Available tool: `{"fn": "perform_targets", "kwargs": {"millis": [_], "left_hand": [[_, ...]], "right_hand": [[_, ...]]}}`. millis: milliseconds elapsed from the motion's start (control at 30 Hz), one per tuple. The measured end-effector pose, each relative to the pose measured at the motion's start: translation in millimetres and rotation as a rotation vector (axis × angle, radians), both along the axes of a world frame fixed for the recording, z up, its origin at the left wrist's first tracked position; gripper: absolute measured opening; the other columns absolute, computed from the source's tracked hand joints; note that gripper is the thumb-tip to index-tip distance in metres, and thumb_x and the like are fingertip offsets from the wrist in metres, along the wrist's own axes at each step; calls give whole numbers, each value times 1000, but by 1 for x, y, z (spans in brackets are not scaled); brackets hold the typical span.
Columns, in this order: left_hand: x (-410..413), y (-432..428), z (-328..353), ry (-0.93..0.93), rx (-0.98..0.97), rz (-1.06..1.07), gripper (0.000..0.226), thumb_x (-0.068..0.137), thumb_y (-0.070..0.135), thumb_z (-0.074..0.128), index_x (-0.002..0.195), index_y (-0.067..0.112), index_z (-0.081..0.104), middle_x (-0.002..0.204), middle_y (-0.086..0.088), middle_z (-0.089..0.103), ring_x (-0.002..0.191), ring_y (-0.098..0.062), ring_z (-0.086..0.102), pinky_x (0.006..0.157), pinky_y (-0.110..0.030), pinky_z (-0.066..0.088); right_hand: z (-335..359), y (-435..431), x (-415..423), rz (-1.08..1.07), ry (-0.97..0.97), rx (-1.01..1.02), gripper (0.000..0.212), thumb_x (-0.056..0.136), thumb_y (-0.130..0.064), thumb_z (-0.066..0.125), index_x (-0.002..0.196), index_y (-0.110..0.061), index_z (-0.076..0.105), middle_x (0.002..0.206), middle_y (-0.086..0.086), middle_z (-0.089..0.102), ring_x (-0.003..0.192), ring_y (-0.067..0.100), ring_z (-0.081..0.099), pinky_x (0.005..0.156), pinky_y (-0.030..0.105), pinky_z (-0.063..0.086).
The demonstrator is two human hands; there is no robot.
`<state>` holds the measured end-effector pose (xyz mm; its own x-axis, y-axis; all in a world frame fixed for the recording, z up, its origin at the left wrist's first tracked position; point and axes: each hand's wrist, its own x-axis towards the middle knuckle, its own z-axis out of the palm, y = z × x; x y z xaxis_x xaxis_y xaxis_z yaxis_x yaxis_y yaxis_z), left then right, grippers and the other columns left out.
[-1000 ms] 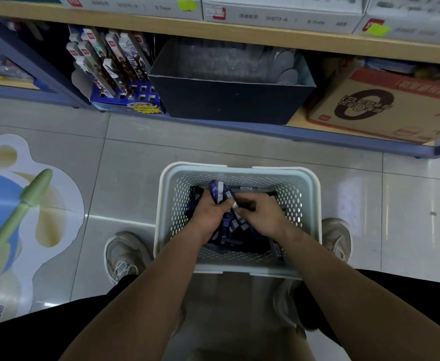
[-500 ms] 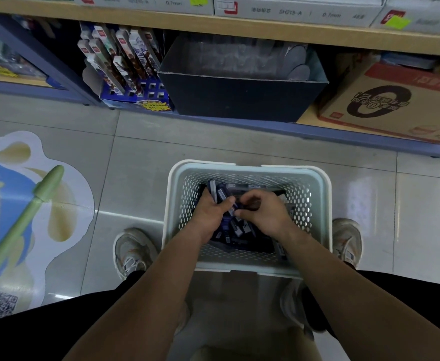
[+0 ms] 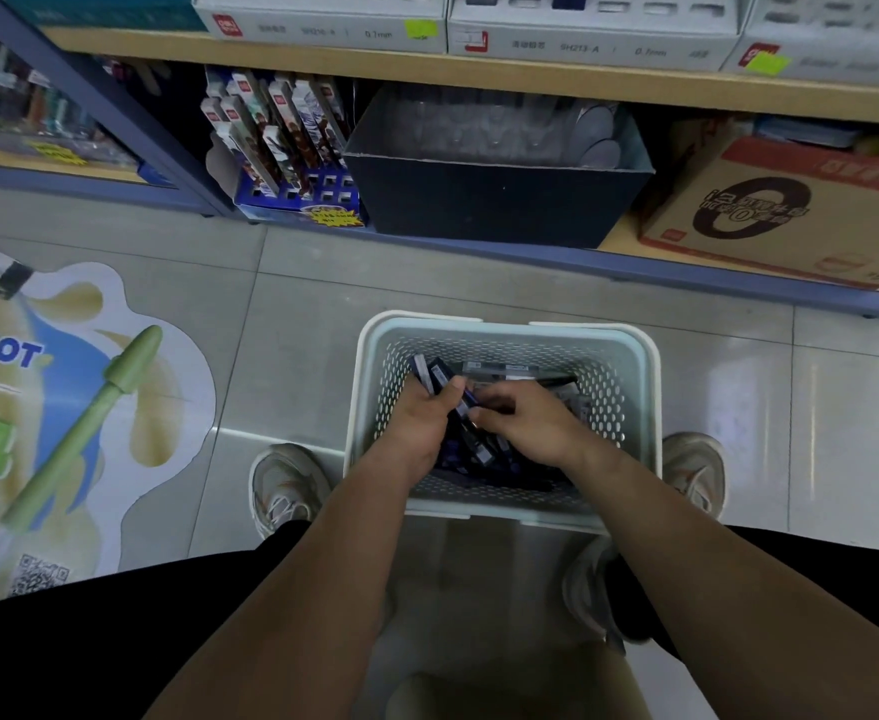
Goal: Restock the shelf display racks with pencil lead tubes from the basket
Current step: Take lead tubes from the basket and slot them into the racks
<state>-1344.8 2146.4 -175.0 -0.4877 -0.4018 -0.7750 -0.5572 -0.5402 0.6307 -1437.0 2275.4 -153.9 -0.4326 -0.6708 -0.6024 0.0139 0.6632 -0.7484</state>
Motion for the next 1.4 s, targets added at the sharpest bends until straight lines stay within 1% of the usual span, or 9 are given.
{"fn": "perform_targets", "kwargs": {"millis": [133,267,467,633,833,967,1067,1233,1400], "left_hand": [[-1,2,2,-6,28,50,30,102,19,57,117,-7,58,104,-21,72,88,-29,71,66,-35,58],[-1,1,2,-5,51,97,20,103,19,54,105,1,63,95,-16,71,84,-29,70,66,-36,57],[-2,0,-3,-18,45,80,34,103,25,54,122,-4,55,113,-23,70,95,-36,70,68,-40,58],[-4,-3,-2,-20,68,126,37,104,24,52,128,-4,49,105,-17,69,83,-26,70,56,-30,57],[-5,-8,-9,-68,12,91,43,104,30,52,131,-3,48,107,-18,67,86,-32,67,64,-38,58],[-3,-5,-9,-10,36,30,25,106,22,49,112,-1,57,95,-13,67,84,-30,65,81,-48,57],[-3,3,-6,47,97,-14,22,106,15,48,116,-1,59,101,-16,72,89,-29,69,79,-40,58],[-4,9,-10,36,117,1,30,104,17,52,131,4,51,123,-19,68,109,-32,67,96,-51,54],[-5,11,-11,31,60,-39,41,98,18,64,135,12,47,124,-11,68,111,-27,68,86,-42,59]], "right_hand": [[9,2,6,-47,-51,-36,25,89,-18,73,111,-25,66,101,-11,65,101,7,61,90,26,47],[11,5,7,-98,-151,-62,26,85,-17,78,91,-34,59,84,-11,69,77,3,66,78,25,50],[2,9,5,-150,-262,1,46,81,-10,80,121,-16,58,92,0,71,82,6,67,70,15,47],[-8,12,2,-93,-166,33,22,83,-5,75,93,-23,66,95,2,71,92,18,68,91,37,54],[-14,23,-2,-220,-109,138,18,96,-15,56,107,-19,69,96,12,70,80,24,65,72,32,50],[-17,16,1,-396,-108,59,21,98,-14,59,116,-14,69,106,5,72,99,26,69,84,35,55],[-15,2,7,-481,-38,6,17,96,-13,63,111,-13,70,104,0,70,100,16,65,90,25,49],[-17,-7,13,-510,-21,15,13,93,-17,68,106,-15,68,101,-2,68,98,12,64,90,26,51],[-21,-6,14,-546,-41,3,13,89,-14,72,85,-25,65,92,1,71,91,20,69,87,43,58]]}}
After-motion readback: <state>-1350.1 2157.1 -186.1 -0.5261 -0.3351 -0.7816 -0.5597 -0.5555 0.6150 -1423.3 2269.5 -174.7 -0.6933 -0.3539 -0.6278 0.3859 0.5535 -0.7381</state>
